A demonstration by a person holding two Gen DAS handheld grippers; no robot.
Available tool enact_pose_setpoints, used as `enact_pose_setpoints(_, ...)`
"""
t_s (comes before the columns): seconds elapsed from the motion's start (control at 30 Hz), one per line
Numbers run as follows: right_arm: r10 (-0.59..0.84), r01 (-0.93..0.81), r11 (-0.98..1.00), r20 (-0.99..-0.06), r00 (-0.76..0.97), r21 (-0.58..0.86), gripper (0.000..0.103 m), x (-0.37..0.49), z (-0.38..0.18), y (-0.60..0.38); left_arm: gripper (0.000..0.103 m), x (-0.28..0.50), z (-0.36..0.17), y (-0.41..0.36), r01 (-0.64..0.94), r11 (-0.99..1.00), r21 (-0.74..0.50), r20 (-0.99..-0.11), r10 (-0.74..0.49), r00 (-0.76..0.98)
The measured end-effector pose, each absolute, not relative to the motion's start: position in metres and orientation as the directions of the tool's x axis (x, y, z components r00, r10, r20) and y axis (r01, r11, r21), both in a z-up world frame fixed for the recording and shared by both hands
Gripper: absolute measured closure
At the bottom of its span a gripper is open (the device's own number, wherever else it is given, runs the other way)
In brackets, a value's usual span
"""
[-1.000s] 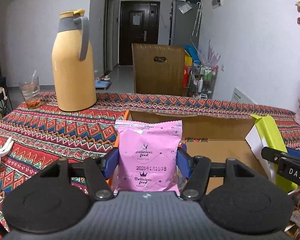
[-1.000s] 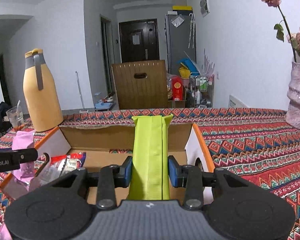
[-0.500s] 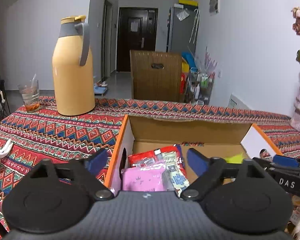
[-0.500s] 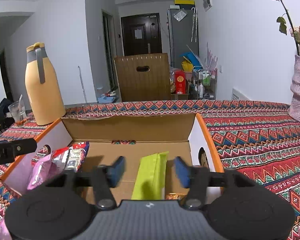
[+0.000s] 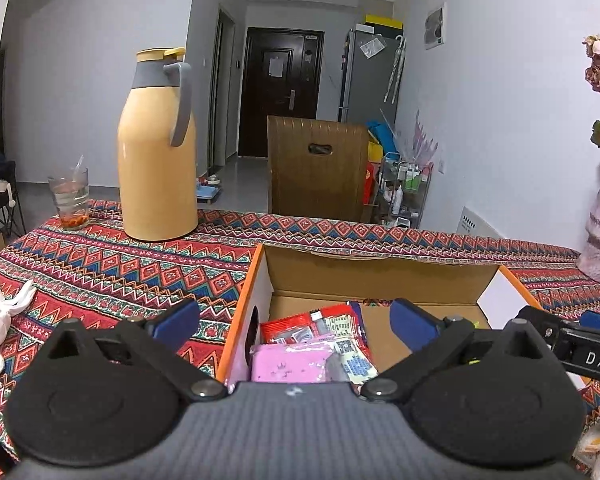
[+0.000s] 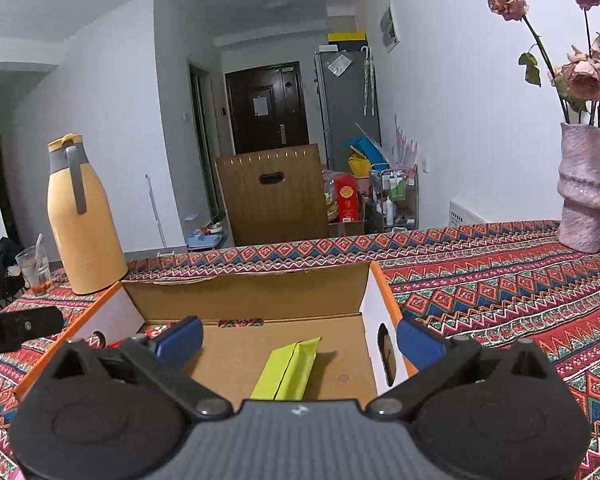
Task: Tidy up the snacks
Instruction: 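Withdraw both grippers from the box back toward the snack pile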
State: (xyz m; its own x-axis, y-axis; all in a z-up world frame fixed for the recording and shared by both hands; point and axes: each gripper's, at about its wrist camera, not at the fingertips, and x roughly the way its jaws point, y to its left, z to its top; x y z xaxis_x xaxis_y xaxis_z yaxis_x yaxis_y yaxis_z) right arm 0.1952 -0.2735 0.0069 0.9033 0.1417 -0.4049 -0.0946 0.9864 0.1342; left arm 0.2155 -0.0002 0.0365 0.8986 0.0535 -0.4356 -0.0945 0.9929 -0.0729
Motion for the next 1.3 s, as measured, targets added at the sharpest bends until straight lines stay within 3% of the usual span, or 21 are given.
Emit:
enact_pose_setpoints(0.77, 0.131, -0.116, 0.991, -0.337, 0.932, 0.065, 0.000, 0.110, 0.046, -0.274, 0.000, 0.137, 0.080, -0.004, -0.054, 0.996, -0.076, -0.387, 0.020, 0.922)
enact_pose_setpoints(1.3, 0.134, -0.113, 0.991, -0.397, 0.908, 0.076, 0.000, 0.054, 0.022, -0.279, 0.000, 0.091, 0.042, 0.015, -0.057, 0.996, -0.067, -0.478, 0.018, 0.878)
